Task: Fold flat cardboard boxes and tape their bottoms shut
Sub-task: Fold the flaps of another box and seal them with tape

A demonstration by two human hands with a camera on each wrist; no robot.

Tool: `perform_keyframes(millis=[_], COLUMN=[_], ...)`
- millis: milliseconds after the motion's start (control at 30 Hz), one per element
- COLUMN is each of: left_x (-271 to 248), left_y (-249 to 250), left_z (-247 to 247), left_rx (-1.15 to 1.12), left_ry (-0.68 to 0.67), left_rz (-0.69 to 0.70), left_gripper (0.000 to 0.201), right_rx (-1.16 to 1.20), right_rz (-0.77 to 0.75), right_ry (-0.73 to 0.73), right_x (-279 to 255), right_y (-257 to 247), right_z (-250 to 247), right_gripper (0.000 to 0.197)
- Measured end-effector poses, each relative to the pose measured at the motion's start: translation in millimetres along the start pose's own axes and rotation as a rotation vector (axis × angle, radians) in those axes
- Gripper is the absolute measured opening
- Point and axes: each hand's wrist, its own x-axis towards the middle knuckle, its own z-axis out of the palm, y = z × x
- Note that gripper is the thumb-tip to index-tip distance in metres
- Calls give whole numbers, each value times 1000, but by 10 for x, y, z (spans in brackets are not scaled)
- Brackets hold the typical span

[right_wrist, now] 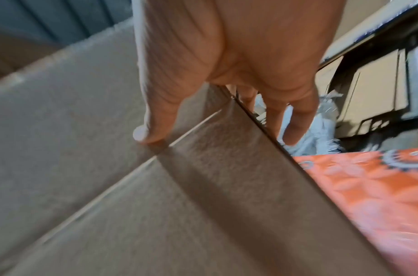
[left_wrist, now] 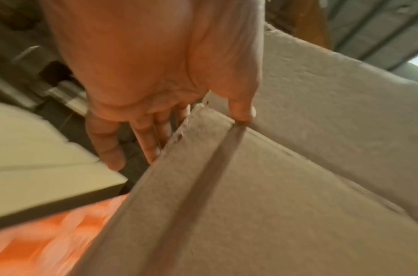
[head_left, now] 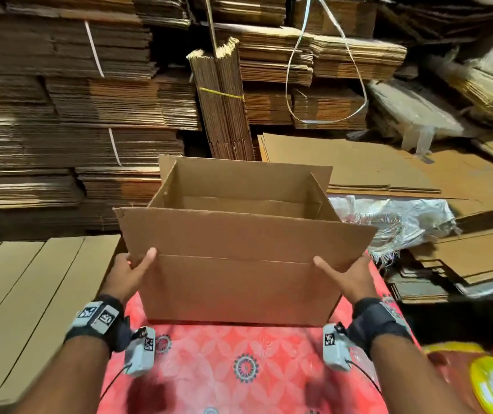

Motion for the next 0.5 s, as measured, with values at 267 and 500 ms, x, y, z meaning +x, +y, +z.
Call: perform_keyframes(millis=[267,500], left_x=[24,-65], left_y=[797,319], left_z=[12,193], left_rx=[252,548], left_ry=[-13,-71], left_rz=[115,71], left_gripper=[88,120], right_rx=[-279,-472], right_rz=[-220,-155], right_ry=[-102,-338], right_x=[383,322], right_y=[-359,44], right_z=[-241,-153], right_gripper=[101,103])
